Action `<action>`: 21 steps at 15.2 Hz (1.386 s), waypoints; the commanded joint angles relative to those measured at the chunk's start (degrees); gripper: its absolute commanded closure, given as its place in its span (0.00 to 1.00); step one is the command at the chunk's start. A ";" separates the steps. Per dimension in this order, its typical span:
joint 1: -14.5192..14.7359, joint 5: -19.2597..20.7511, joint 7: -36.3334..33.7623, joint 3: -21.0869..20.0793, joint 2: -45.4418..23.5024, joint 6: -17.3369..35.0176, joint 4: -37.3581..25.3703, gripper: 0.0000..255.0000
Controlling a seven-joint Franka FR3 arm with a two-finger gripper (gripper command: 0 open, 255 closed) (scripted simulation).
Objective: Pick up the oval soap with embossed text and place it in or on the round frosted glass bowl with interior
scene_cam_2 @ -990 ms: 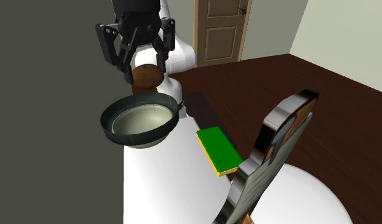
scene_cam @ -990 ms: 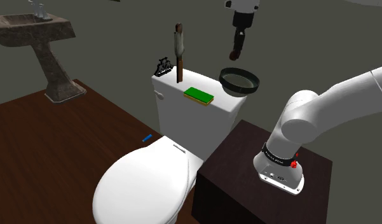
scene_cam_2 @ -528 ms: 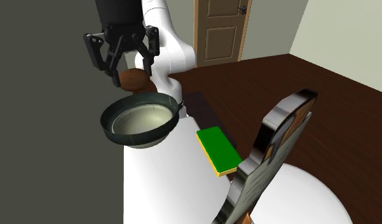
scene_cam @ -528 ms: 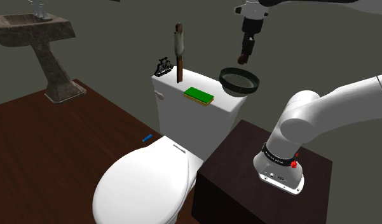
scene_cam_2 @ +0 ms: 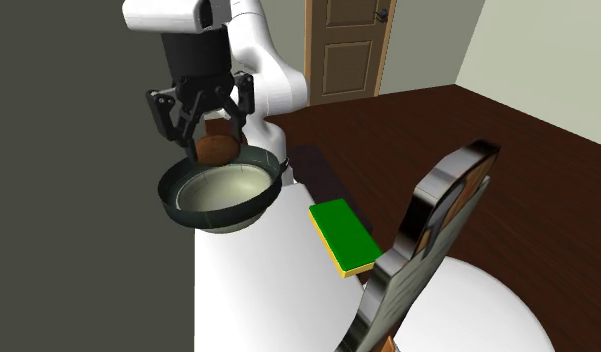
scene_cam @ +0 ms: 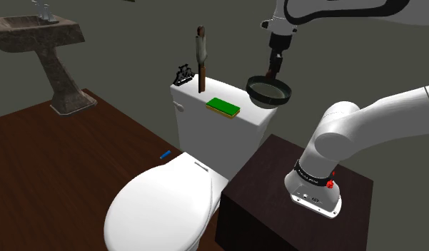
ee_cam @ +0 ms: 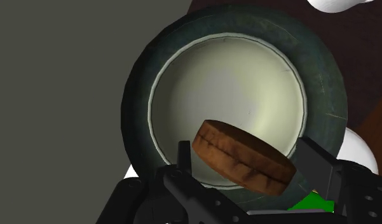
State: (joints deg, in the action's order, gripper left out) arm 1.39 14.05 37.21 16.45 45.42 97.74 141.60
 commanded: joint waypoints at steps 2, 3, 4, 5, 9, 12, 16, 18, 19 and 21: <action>-0.15 0.39 -0.22 0.40 0.11 2.36 2.45 1.00; -0.15 0.39 -0.22 0.40 0.12 2.35 2.45 1.00; -0.15 0.39 -0.22 0.40 0.11 2.35 2.45 1.00; -0.15 0.39 -0.22 0.40 0.11 2.36 2.45 1.00; -0.15 0.39 -0.22 0.40 0.11 2.36 2.45 1.00; -0.15 0.39 -0.22 0.40 0.11 2.36 2.45 0.00; -0.15 0.39 -0.22 0.40 0.11 2.36 2.45 0.00; 0.18 -0.34 -0.06 -0.38 -0.15 -1.33 -1.47 0.00; 0.33 -0.68 0.03 -0.74 -0.40 -3.13 -3.52 0.00; 0.46 -0.94 0.10 -1.01 -0.65 -4.53 -5.16 0.00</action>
State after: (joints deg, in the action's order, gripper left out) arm 1.77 13.28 37.28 15.64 44.82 94.12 137.33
